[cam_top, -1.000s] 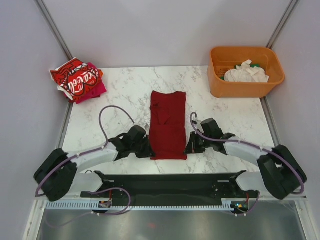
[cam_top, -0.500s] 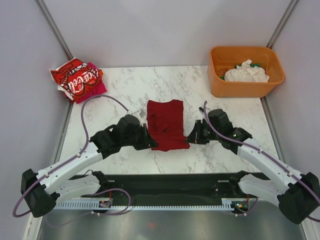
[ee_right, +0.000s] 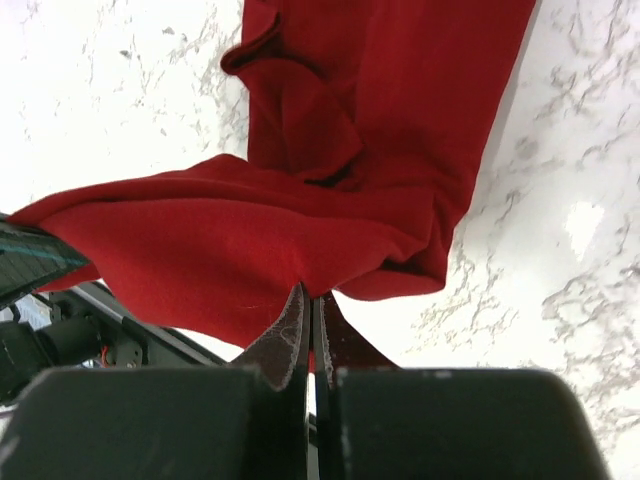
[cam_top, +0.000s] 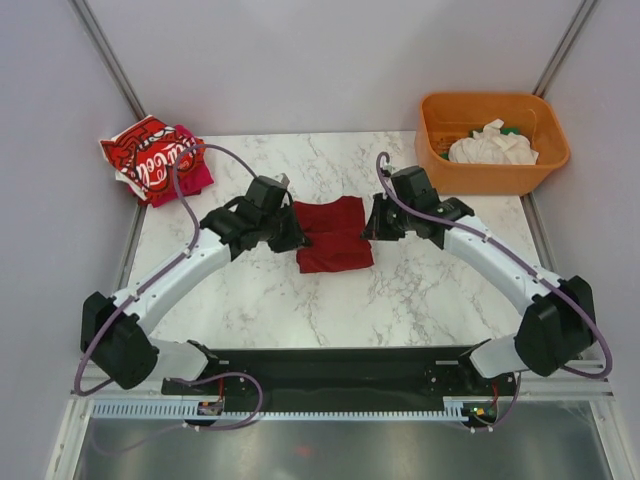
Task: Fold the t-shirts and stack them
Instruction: Fold the tshirt
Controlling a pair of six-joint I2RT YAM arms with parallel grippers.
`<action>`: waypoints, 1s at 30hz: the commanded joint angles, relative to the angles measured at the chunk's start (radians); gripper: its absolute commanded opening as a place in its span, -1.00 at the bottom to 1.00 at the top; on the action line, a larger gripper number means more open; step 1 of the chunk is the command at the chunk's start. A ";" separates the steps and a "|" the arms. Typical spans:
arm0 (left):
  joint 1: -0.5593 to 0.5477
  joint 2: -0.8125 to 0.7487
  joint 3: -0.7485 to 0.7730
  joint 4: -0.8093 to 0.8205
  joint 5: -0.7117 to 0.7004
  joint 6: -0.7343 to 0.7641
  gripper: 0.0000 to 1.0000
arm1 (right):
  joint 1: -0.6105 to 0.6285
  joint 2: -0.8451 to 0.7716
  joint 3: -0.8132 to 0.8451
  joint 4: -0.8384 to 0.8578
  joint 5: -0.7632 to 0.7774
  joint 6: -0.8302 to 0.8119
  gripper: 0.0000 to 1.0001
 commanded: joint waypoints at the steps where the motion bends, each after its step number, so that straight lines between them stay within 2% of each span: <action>1: 0.073 0.048 0.093 -0.004 0.034 0.097 -0.92 | -0.028 0.072 0.124 -0.005 0.022 -0.051 -1.00; 17: 0.212 0.422 0.343 -0.004 0.078 0.187 -0.87 | -0.122 0.475 0.446 -0.025 -0.050 -0.099 -0.97; 19: 0.249 0.489 0.406 -0.004 0.096 0.193 -0.71 | -0.142 0.572 0.540 -0.046 -0.050 -0.100 -0.68; 20: 0.261 0.570 0.435 -0.007 0.119 0.213 -0.42 | -0.150 0.607 0.578 -0.052 -0.057 -0.100 -0.23; 21: 0.286 0.612 0.506 -0.016 0.154 0.224 0.42 | -0.157 0.682 0.670 -0.067 -0.060 -0.103 0.70; 22: 0.300 0.655 0.554 -0.027 0.203 0.236 0.89 | -0.173 0.718 0.727 -0.133 -0.016 -0.103 0.92; 23: 0.307 0.705 0.609 -0.051 0.268 0.257 0.99 | -0.182 0.744 0.779 -0.158 0.002 -0.097 0.96; 24: 0.317 0.776 0.734 -0.089 0.258 0.262 1.00 | -0.188 0.764 0.842 -0.169 0.009 -0.096 0.96; 25: 0.317 0.799 0.789 -0.172 0.218 0.274 1.00 | -0.197 0.762 0.864 -0.178 0.034 -0.093 0.96; 26: 0.317 0.807 0.827 -0.188 0.209 0.281 1.00 | -0.197 0.756 0.885 -0.187 0.055 -0.094 0.96; 30: 0.317 0.754 0.862 -0.191 0.169 0.301 1.00 | -0.196 0.626 0.858 -0.190 0.143 -0.122 0.96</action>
